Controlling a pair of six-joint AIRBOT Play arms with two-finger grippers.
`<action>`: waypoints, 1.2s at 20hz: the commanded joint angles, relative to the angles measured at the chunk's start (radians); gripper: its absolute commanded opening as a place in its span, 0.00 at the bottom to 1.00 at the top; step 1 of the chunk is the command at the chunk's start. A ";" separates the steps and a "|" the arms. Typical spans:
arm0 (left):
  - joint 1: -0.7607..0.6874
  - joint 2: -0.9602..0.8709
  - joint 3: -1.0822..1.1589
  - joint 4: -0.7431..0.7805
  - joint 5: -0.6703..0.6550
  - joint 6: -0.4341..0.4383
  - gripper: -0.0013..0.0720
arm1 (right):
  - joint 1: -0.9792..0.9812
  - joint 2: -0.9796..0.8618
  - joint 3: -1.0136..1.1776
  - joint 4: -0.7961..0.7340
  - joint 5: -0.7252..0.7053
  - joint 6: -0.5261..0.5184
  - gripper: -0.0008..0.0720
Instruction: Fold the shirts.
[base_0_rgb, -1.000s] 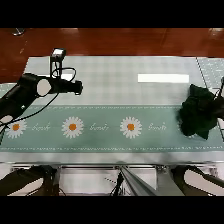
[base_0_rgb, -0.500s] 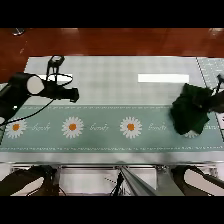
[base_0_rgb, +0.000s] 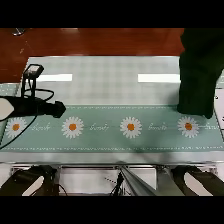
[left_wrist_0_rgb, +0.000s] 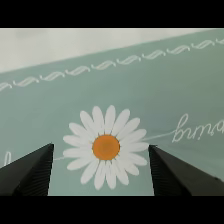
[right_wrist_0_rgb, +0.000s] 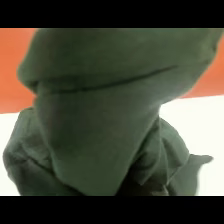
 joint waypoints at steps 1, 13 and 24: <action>0.002 0.067 -0.086 -0.037 -0.002 0.002 0.97 | 0.148 0.024 0.177 0.016 -0.008 -0.019 0.05; 0.002 0.065 -0.144 -0.128 0.185 0.003 0.97 | 0.495 -0.035 0.058 0.112 0.194 -0.074 0.05; 0.002 0.065 -0.155 -0.146 0.264 0.002 0.97 | 0.783 -0.382 -0.544 0.386 -0.335 0.075 0.39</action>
